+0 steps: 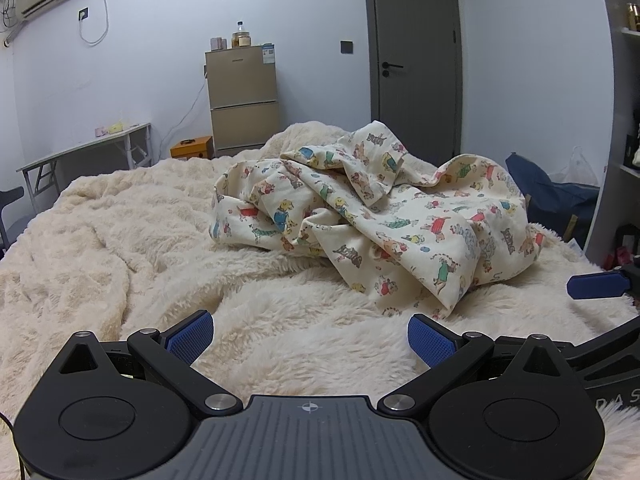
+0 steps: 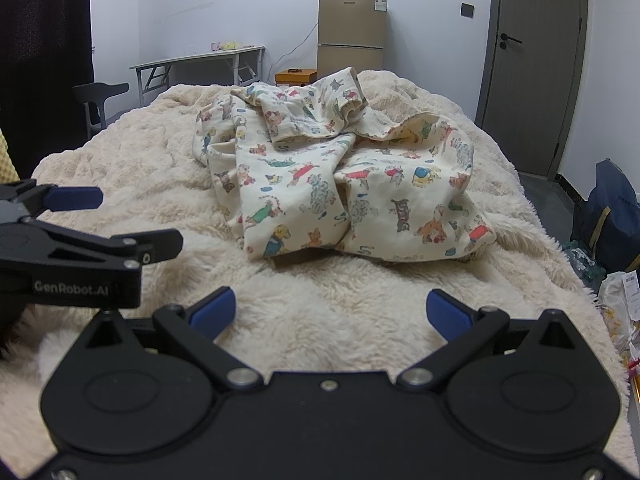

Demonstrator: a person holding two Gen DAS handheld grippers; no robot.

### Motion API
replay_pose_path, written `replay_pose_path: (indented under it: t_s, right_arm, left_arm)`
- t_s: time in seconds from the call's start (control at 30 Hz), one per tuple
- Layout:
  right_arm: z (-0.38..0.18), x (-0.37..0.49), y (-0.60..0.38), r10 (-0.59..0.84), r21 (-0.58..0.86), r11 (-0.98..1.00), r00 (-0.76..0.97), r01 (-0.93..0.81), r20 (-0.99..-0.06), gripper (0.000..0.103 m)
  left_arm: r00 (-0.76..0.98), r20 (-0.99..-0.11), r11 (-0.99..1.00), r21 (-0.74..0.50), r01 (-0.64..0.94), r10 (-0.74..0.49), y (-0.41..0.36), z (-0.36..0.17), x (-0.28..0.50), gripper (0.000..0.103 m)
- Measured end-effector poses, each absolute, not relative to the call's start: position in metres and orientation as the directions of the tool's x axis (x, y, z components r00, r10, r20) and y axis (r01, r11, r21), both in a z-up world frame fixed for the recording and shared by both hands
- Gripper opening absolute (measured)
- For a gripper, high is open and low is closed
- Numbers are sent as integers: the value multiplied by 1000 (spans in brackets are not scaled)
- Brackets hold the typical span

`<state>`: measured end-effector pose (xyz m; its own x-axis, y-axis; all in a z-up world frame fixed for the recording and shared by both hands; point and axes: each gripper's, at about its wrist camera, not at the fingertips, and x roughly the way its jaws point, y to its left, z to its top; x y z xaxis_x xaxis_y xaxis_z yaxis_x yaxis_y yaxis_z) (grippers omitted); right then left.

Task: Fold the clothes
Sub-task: 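Reach the left gripper to the printed garment and pinch its edge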

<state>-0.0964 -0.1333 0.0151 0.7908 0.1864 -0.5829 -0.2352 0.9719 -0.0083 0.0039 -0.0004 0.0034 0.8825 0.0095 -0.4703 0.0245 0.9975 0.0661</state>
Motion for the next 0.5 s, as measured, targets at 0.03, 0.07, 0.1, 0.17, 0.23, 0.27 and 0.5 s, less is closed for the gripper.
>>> replay_pose_path:
  t_s: [0.03, 0.07, 0.1, 0.17, 0.23, 0.27, 0.5]
  right_arm:
    - [19, -94, -137, 199, 5, 971, 791, -241, -578, 103]
    - [22, -92, -140, 213, 19, 969, 791, -247, -574, 103]
    - [25, -90, -143, 226, 33, 967, 791, -252, -569, 103]
    - [36, -82, -157, 263, 82, 962, 797, -262, -544, 103]
    - [37, -79, -161, 276, 98, 959, 794, -266, -542, 103]
    - [37, -77, -164, 285, 111, 957, 791, -269, -542, 103]
    - [37, -65, -183, 350, 195, 937, 769, -291, -534, 103]
  left_arm:
    - [888, -461, 997, 71, 32, 5, -1, 5, 5, 103]
    - [894, -447, 996, 82, 44, -3, -1, 9, 7, 103]
    - [903, -430, 995, 91, 43, 0, -1, 14, 8, 103]
    - [917, -399, 994, 106, 37, 8, -1, 20, 11, 103]
    - [936, -351, 992, 117, 54, -9, -1, 28, 17, 103]
    - [942, -334, 991, 114, 66, -24, 0, 31, 20, 103]
    - [947, -308, 969, 193, 154, -89, -6, 53, 64, 103]
